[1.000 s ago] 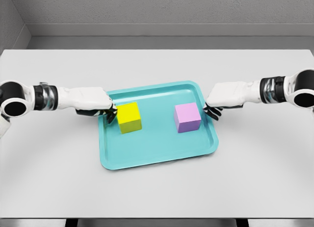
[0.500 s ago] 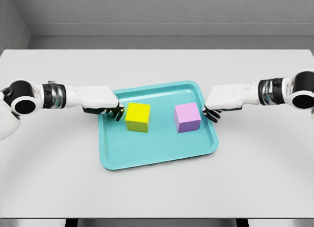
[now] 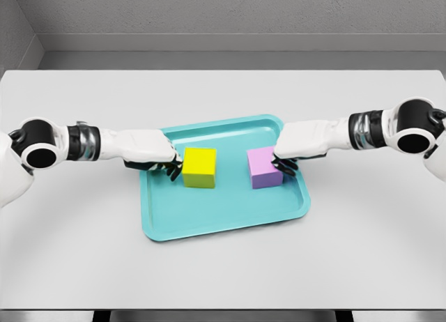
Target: Push two cubes
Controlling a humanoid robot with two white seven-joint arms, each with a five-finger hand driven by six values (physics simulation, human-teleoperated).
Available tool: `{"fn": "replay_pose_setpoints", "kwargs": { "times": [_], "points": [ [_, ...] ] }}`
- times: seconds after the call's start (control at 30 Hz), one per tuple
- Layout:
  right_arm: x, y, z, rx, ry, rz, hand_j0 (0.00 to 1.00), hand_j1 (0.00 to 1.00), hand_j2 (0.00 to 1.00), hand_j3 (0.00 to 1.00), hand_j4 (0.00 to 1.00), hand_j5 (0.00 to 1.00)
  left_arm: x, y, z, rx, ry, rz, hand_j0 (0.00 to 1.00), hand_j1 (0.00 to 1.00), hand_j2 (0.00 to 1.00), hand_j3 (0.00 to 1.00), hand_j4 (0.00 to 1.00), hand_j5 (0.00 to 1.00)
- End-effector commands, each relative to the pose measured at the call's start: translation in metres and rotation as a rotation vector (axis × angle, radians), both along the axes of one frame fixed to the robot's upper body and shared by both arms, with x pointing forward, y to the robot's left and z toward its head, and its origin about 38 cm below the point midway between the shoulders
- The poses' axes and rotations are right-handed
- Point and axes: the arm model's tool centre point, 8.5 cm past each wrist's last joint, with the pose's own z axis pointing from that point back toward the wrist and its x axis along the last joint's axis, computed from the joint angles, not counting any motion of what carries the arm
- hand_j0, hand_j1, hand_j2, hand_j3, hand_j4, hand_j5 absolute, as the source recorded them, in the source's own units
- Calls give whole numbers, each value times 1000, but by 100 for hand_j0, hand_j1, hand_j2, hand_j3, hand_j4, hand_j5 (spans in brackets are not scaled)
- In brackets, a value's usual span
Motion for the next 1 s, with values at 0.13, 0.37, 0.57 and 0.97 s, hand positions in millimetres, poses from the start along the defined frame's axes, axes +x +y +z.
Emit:
{"fn": "replay_pose_setpoints", "kwargs": {
  "times": [0.13,0.37,0.57,0.97],
  "points": [
    [7,-24,6,-13,-6,-61,19,19,19,19,19,19,-1,-2,0,-3,1,-5,37,37,37,37,37,37],
    [11,-40,-9,-41,28,-108,21,21,21,21,21,21,3,7,5,1,-6,15,37,37,37,37,37,37],
    [12,-34,-18,-48,45,-103,19,19,19,19,19,19,5,57,28,-20,0,110,38,38,38,38,38,38],
    [10,-3,-28,-35,65,-42,19,19,19,19,19,19,6,60,32,-25,-9,118,38,38,38,38,38,38]
  ]
}}
